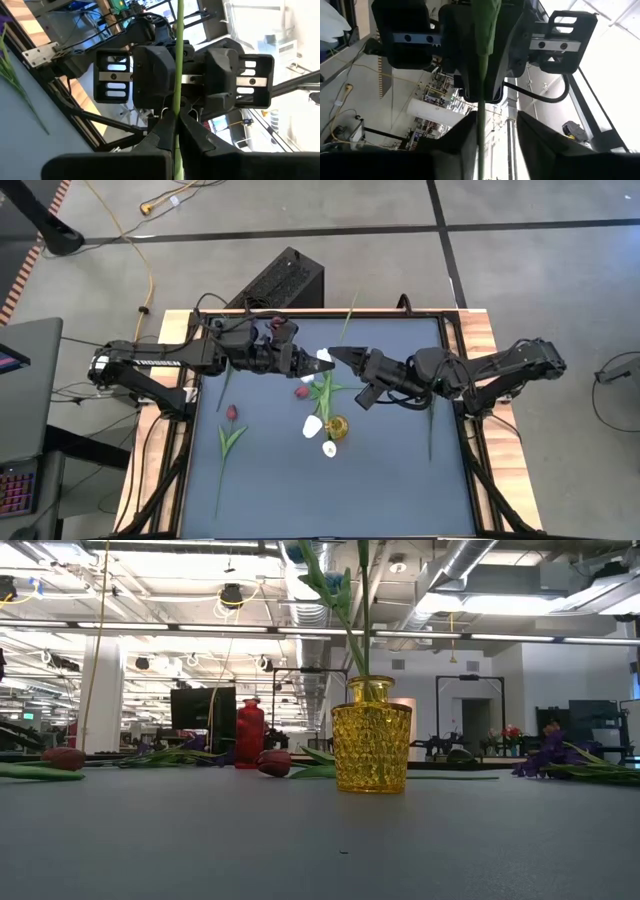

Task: Sort flowers into vase by color
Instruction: Put the white flower into the yellow vase

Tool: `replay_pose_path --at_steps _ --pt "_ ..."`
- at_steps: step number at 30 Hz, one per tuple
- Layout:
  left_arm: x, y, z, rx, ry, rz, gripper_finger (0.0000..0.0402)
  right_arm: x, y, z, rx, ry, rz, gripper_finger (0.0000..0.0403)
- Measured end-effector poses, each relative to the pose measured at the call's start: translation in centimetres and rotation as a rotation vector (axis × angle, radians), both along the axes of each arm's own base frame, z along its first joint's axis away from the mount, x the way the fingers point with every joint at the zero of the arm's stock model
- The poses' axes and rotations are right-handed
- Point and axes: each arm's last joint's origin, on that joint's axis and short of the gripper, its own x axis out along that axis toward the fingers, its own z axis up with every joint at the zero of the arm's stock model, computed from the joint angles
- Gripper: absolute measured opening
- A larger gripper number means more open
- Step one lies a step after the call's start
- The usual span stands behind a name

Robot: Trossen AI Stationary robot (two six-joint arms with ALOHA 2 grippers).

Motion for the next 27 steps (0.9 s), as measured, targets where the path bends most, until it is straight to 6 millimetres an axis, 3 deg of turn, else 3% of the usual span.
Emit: replay_pose_path --at_steps 5,9,17,22,25,27 --pt "0.0 0.0 0.0 0.001 0.000 -0.008 0.0000 0.0 0.0 -0.3 0.031 0.013 0.005 0.0082" --pt "0.0 0.0 0.0 0.040 -0.005 -0.005 0.0002 0.1 0.0 -0.6 0.193 -0.019 0.027 0.0027" --pt "-0.5 0.5 1.1 0.167 -0.108 0.012 0.0067 -0.3 0.8 -0.4 0.489 -0.141 0.069 0.0025" --pt "-2.8 1.8 3.9 0.284 -0.230 0.061 0.0130 -1.7 2.0 0.3 0.647 -0.218 0.081 0.0025" --pt "-4.5 2.7 5.0 0.419 -0.273 0.081 0.0160 -3.4 2.6 1.3 0.874 -0.309 0.150 0.0025" --pt "-6.0 3.2 5.8 0.514 -0.292 0.121 0.0171 -4.7 2.6 1.8 1.120 -0.371 0.208 0.0025"
